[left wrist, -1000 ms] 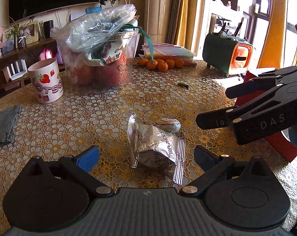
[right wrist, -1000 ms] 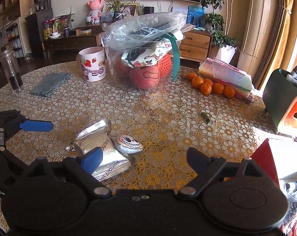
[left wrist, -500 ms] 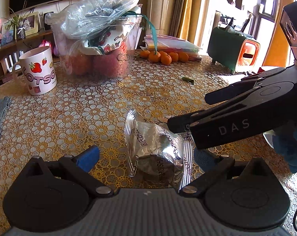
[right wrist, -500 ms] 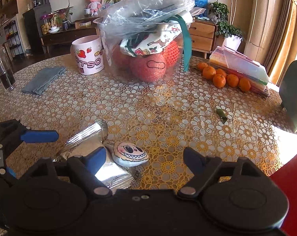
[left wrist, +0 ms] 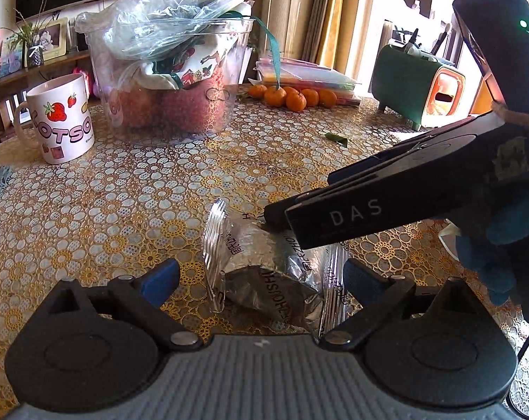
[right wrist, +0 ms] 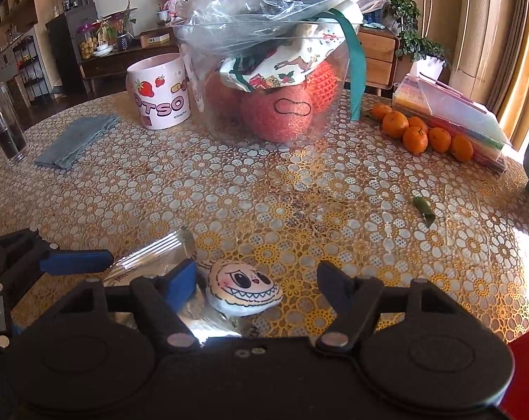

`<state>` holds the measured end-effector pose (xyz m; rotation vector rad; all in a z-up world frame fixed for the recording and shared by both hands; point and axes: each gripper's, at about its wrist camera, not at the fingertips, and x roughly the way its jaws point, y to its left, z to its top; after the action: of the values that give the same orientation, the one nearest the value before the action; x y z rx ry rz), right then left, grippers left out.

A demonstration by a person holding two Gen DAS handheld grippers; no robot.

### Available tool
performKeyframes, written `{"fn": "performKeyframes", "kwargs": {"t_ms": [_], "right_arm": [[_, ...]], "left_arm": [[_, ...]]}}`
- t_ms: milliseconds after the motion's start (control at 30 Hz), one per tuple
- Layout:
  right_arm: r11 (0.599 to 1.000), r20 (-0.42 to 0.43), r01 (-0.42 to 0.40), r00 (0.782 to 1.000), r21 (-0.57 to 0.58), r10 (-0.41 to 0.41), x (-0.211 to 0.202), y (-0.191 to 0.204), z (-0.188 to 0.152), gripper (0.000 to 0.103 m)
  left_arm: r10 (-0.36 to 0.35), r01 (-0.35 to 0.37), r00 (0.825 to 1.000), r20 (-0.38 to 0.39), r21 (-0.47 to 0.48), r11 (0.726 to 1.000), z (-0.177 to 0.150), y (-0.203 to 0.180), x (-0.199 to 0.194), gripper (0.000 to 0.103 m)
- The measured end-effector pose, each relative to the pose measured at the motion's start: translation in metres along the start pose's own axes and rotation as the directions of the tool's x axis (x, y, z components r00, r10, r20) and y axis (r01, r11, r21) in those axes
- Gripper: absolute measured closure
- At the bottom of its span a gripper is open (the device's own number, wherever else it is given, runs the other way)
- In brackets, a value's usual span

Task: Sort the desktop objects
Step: 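Move left tool to the silver snack pack while right tool moves to the white plush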

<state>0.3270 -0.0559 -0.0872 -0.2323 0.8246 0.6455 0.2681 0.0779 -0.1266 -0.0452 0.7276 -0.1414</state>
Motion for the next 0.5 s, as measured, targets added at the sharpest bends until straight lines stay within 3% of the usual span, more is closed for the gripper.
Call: {"fn": "performKeyframes", "kwargs": {"t_ms": [333,500], "right_arm": [[0.999,0.005,-0.021,1.000,0.029,0.021,0.0055,-0.0035,-0.0047,0.038],[0.999,0.000,-0.028,1.000,0.042,0.028,0.0071,-0.0026,-0.0062,0.051]], "left_arm": [[-0.024,0.024,1.000,0.004,-0.005,1.000,-0.0038,-0.0019,0.0032,0.027],[-0.029,0.030,1.000,0.007,-0.027,0.999,-0.0030,-0.0012,0.0022,0.035]]}}
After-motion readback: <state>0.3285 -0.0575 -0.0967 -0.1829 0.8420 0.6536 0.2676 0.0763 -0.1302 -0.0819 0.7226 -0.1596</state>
